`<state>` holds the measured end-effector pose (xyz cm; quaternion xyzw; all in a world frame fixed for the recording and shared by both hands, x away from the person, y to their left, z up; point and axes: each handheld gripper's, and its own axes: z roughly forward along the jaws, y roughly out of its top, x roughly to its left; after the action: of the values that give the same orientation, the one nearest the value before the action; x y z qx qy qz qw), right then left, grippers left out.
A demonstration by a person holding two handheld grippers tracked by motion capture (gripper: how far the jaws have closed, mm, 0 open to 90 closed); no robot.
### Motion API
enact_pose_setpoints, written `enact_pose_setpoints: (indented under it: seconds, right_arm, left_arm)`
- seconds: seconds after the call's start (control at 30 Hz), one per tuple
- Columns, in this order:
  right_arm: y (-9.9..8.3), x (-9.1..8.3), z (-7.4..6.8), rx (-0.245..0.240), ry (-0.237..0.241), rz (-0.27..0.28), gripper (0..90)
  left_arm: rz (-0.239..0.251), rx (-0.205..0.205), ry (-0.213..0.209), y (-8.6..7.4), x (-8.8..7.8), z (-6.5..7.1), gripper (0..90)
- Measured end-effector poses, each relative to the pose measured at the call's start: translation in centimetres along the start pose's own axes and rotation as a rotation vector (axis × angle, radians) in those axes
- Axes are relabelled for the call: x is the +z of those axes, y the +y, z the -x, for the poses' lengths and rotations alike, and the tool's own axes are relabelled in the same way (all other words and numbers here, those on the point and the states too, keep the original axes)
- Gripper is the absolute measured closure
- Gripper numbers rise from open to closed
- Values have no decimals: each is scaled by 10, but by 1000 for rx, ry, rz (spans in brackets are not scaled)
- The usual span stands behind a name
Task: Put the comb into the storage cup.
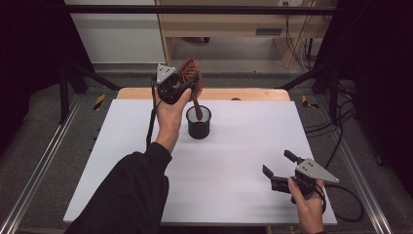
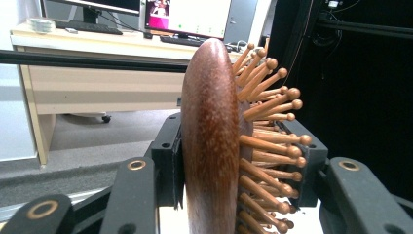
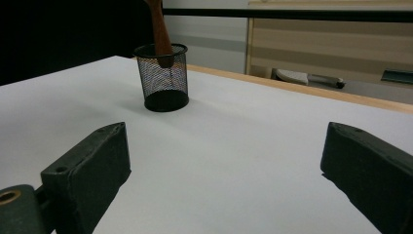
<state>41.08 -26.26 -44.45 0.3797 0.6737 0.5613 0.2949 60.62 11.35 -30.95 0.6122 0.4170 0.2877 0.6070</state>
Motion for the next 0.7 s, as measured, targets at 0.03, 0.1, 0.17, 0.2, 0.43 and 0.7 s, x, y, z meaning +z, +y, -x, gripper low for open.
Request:
enact_pose_setpoints:
  seconds: [0.03, 0.1, 0.17, 0.2, 0.43, 0.7]
  right_arm:
    - [0, 0, 0, 2, 1, -1, 41]
    - [0, 0, 0, 1, 1, 0, 41]
    - [0, 0, 0, 1, 0, 0, 41]
    - [0, 0, 0, 1, 1, 0, 41]
    - [0, 0, 0, -2, 3, -2, 41]
    - [0, 0, 0, -1, 6, -4, 41]
  left_arm:
    - [-2, 3, 0, 0, 0, 0, 507]
    - [-2, 3, 1, -1, 1, 0, 507]
    - [-3, -2, 2, -2, 1, 0, 507]
    - [-4, -1, 2, -3, 1, 0, 507]
    - [-12, 0, 1, -8, 4, 2, 506]
    - [-27, -7, 3, -17, 6, 1, 506]
